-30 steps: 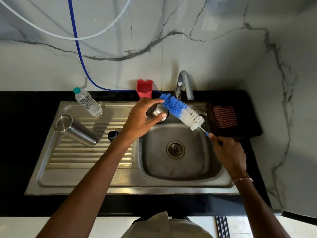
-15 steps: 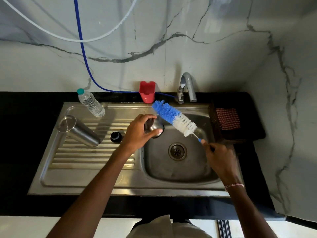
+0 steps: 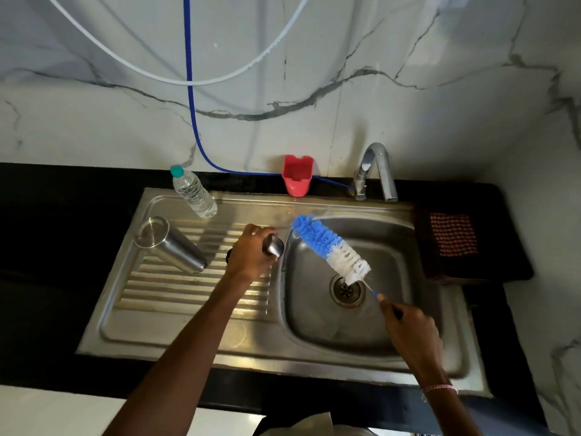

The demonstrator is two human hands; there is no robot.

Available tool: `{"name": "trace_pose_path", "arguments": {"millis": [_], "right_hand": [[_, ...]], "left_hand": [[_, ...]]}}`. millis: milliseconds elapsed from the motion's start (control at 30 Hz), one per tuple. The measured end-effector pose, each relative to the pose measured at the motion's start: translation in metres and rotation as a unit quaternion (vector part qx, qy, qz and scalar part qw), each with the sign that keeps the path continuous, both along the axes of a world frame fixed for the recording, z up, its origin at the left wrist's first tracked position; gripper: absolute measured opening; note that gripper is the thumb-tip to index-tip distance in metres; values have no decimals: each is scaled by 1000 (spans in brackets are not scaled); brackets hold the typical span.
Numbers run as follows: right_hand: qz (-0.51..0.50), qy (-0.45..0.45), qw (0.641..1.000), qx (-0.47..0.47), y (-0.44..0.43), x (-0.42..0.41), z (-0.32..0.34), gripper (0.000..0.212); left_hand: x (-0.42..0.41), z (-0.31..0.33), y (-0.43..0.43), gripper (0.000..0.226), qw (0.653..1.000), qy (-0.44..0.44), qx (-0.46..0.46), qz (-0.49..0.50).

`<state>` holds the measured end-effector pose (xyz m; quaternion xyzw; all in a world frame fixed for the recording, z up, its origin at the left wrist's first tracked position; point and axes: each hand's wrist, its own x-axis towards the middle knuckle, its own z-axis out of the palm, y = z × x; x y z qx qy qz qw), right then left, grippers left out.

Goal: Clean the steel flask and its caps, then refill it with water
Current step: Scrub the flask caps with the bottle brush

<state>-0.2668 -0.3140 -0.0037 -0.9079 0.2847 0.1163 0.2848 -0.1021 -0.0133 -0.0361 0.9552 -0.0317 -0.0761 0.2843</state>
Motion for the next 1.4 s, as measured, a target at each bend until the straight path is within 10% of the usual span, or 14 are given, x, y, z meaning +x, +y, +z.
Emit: {"name": "trace_pose_path", "arguments": {"millis": [933,1400], "right_hand": [[26,5,999,26,25,16,11,48],[43,-28,998,30,33,21,10,37]], "left_hand": [[24,-48,43,99,990,4,143,-9],[-18,-53,60,58,986,64,120,95]]}}
